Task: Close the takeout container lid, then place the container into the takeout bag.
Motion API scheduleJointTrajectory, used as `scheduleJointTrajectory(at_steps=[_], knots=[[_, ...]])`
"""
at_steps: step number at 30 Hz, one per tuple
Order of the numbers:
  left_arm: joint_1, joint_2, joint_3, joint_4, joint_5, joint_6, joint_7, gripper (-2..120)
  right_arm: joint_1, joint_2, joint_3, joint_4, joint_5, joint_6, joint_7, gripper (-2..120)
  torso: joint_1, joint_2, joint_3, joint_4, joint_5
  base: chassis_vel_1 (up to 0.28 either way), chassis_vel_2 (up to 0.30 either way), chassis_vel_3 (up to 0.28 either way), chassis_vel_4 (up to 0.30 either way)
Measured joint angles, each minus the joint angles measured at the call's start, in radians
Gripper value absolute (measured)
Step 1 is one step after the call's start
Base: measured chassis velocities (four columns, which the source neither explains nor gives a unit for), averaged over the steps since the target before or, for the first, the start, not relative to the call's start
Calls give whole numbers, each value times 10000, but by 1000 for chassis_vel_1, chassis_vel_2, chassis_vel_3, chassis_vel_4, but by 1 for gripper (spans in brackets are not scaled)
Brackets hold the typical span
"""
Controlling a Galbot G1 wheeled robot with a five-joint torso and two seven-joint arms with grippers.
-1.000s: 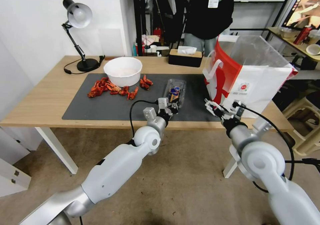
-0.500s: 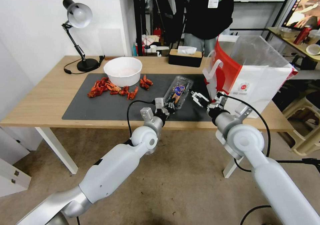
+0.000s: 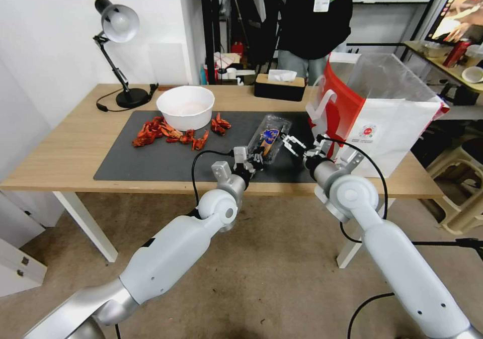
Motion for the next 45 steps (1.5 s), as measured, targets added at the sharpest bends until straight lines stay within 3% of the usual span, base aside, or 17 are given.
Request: scheduleJointTrajectory(at_steps=[9,18,20,22,34,37,45], knots=[[-42,13,60,43,-13,-34,-2,0,622,386,-460,-701,-48,-103,12,99,0,1,-1,0,-2,0,0,0,0],[-63,27,116,71,-23,-66,-2,0,875,627,-731,-1139,-215,-157,41,69,0,0,-1,1,-2,0,0,0,0],[-64,38,133,76,-25,-74,-2,0,891,653,-772,-1218,-234,-239,42,58,0,1,-1,-1,-2,0,0,0,0],[-65,42,139,77,-25,-76,0,0,897,667,-792,-1268,-262,-260,45,54,0,1,-1,0,-2,0,0,0,0],[-81,99,162,68,-41,-100,26,0,799,737,-823,-1404,-455,-330,70,6,0,1,-1,-1,-2,0,0,0,0],[-89,102,163,68,-31,-117,34,0,780,735,-817,-1403,-497,-322,59,0,0,1,-2,0,-1,0,0,0,0],[-89,186,13,31,147,-270,101,1,740,719,-809,-1447,-661,-293,8,0,1,0,0,1,-1,0,0,0,0]])
